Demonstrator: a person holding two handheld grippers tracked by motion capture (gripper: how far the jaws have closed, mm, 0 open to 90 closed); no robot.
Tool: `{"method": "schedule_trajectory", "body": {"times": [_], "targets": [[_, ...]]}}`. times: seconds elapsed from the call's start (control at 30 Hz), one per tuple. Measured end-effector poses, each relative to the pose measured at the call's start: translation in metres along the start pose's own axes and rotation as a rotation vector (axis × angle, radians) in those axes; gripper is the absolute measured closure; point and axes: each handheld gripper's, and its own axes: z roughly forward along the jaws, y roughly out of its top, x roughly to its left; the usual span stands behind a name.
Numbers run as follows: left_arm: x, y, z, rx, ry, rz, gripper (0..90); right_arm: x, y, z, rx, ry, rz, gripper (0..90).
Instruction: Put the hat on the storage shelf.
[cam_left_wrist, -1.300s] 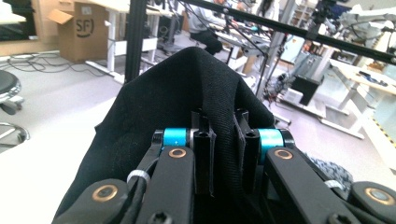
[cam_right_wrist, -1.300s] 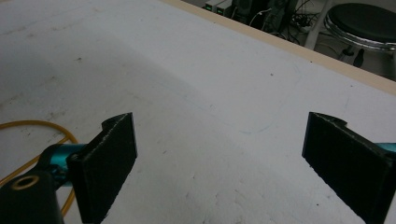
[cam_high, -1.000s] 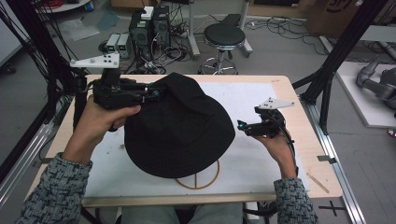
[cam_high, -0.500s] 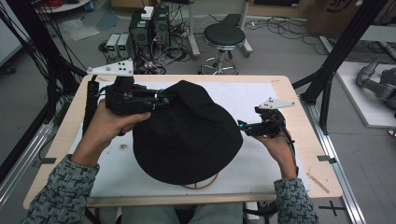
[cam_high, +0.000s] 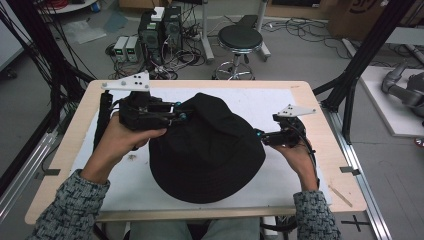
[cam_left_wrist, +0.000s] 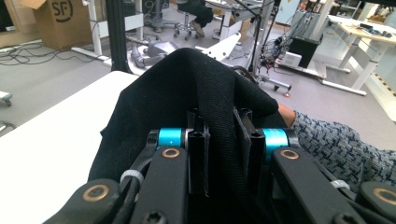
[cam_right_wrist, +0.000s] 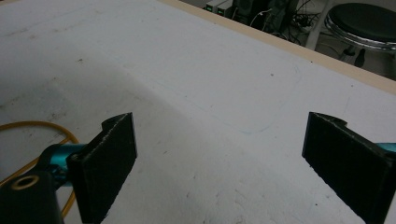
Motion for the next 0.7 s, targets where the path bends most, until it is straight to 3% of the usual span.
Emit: {"method": "schedule_trajectory", "body": {"times": [0.23, 0.7], "targets": [[-0.0013, -0.0025, -0.0003, 0.008, 0.017, 0.027, 74.0, -0.0001, -0.0001, -0.0002, 0.002, 0.000, -0.001, 9.7], [0.0000, -0.0098, -0.0037, 0.009, 0.019, 0.018, 69.0, -0.0038, -0.0014, -0.0030, 0.006, -0.024, 0.022, 9.8]]}}
